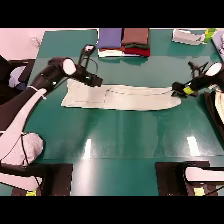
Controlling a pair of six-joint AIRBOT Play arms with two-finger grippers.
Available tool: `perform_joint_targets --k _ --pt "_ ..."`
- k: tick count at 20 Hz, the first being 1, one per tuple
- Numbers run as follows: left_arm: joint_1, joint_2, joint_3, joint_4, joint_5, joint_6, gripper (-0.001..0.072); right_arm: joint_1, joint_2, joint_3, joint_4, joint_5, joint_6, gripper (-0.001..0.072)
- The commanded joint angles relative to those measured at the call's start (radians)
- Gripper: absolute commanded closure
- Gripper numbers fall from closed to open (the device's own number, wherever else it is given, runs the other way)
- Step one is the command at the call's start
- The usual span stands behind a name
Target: Fold the shirts.
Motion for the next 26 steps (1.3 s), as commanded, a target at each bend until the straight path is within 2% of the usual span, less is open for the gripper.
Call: perform_joint_targets --k 1,7,13,17,20,23,26 --pt "-0.084 -0.087 0.059 -0.020 0.032 0.000 0.0682 0.025 0.061 0.134 0.004 0.151 0.000 0.0699" --pt "-0.182 -0.305 0.243 -0.116 0.020 0.008 0.0682 0.157 0.114 0.377 0.005 0.265 0.044 0.0699" --pt "-0.202 -0.395 0.279 -0.185 -0.012 0.032 0.0681 0.299 0.101 0.547 0.012 0.262 0.100 0.0699" --pt "-0.200 -0.393 0.280 -0.184 -0.020 0.034 0.0681 0.371 0.043 0.635 0.012 0.261 0.131 0.0699" --pt "-0.162 -0.382 0.327 -0.162 -0.122 0.031 0.0681 0.419 -0.008 0.690 0.012 0.260 0.145 0.0699" --pt "-0.074 -0.284 0.331 -0.122 -0.174 0.026 0.0681 0.480 -0.071 0.745 0.012 0.241 0.162 0.0699" --pt "0.047 -0.134 0.331 -0.001 -0.208 0.026 0.0681 0.560 -0.143 0.785 0.013 0.172 0.187 0.0699"
